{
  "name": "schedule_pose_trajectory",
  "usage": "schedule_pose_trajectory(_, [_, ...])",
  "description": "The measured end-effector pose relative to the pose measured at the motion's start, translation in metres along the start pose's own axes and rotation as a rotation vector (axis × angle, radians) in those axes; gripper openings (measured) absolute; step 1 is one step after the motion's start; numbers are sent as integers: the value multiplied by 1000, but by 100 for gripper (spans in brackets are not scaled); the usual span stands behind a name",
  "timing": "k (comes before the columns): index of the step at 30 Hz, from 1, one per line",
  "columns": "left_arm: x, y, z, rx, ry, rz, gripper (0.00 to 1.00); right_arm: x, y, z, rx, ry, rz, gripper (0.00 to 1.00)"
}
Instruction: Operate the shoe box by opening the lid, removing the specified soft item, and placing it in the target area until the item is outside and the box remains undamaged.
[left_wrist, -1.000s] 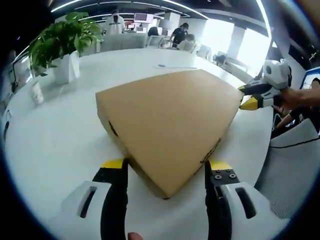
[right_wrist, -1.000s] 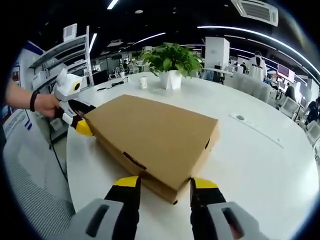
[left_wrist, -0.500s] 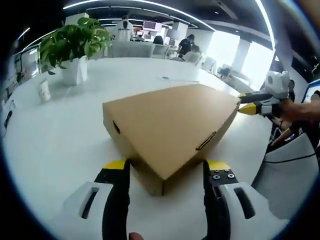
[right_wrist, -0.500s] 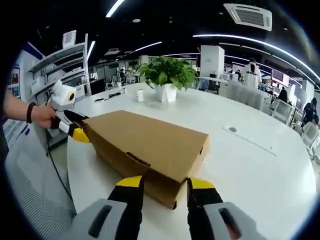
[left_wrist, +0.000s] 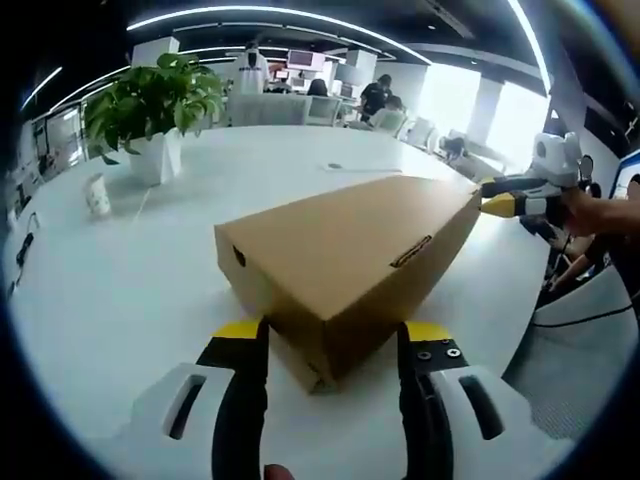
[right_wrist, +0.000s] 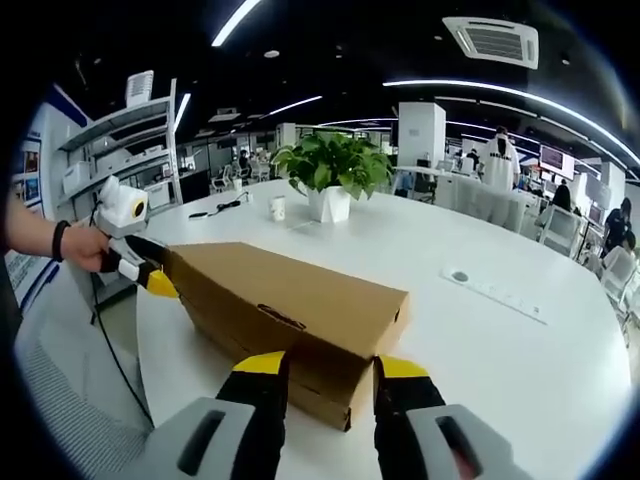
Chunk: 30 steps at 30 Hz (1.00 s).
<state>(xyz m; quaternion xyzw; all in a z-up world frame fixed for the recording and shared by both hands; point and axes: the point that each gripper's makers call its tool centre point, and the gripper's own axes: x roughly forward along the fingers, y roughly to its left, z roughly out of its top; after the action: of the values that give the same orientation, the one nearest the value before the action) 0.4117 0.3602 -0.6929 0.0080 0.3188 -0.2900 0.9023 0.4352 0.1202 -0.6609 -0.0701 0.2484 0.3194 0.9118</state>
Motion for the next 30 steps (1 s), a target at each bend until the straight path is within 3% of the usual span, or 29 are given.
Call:
schedule_pose_trajectory(9, [-3,1,0,7,5,11,49,-1,-1,4,-13,5,0,30])
schedule_pose_trajectory(16, [-8,6,4,55,3,43,56,0,-2,5,-26,13,-7,30])
schedule_pose_trajectory(30, [-15,4,27,147,-55,53,54,-1,-8,27,-37,-13,-14,29])
